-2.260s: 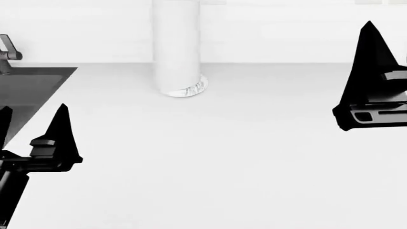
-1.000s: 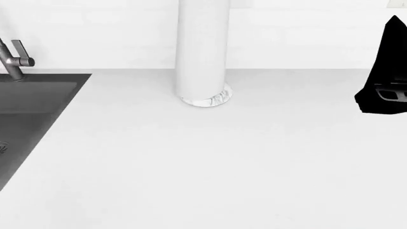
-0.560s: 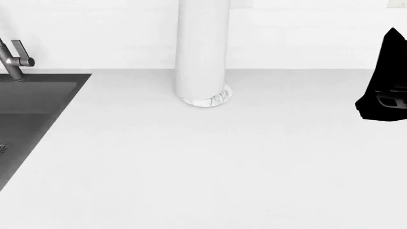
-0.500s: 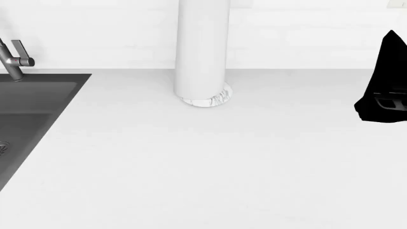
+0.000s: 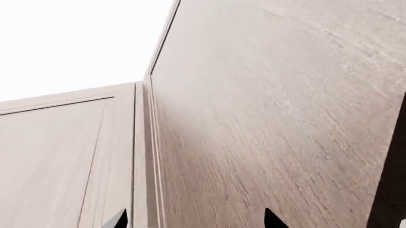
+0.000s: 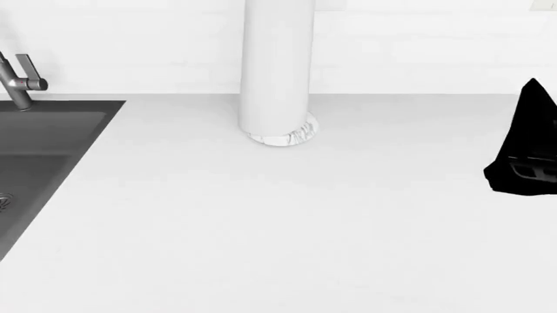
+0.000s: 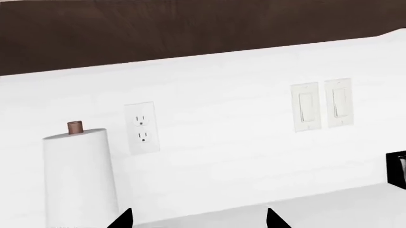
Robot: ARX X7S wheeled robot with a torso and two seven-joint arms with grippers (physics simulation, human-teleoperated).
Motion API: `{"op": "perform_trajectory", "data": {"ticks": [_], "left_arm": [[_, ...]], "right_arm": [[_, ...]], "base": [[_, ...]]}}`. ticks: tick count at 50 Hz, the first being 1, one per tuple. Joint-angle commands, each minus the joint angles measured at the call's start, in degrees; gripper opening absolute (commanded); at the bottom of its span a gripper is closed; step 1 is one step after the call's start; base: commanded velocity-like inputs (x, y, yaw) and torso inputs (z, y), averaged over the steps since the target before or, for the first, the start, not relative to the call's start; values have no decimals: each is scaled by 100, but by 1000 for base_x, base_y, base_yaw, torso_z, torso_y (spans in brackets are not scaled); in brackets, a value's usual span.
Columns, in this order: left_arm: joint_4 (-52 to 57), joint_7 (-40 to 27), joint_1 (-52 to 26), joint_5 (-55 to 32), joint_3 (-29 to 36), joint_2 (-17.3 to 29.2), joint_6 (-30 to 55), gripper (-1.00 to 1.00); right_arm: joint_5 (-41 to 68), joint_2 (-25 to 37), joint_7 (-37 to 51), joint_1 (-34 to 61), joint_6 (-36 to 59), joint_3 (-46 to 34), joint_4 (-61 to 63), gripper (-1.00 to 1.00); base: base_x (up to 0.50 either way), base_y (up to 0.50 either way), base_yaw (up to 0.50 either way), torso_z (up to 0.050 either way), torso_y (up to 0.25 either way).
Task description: Pick and place the shaker into the drawer. Then close the cabinet.
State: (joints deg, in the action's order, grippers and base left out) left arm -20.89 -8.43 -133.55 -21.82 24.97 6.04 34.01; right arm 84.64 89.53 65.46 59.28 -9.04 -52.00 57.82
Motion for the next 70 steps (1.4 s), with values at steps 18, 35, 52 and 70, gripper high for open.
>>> {"op": "perform_trajectory", "data": {"ticks": [18, 35, 52, 70], "left_arm": [[584, -109, -145, -1231, 1147, -604, -252, 100], [1400, -488, -145, -2412, 1944, -604, -309, 100], [724, -1285, -144, -3125, 1698, -604, -42, 100], [5680, -4434, 5908, -6064, -1311, 5358, 442, 100]], "right_arm": [[-2462, 47, 1102, -1447, -1614, -1353, 218, 100], [-2907, 47, 1338, -1675, -1799, -1558, 218, 100], [-3300, 47, 1248, -1946, -2121, -1810, 217, 100], [-569, -44, -209, -577, -444, -428, 212, 100]], "base": [[0, 0, 0, 0, 1], [0, 0, 0, 0, 0], [0, 0, 0, 0, 0], [0, 0, 0, 0, 0]]}}
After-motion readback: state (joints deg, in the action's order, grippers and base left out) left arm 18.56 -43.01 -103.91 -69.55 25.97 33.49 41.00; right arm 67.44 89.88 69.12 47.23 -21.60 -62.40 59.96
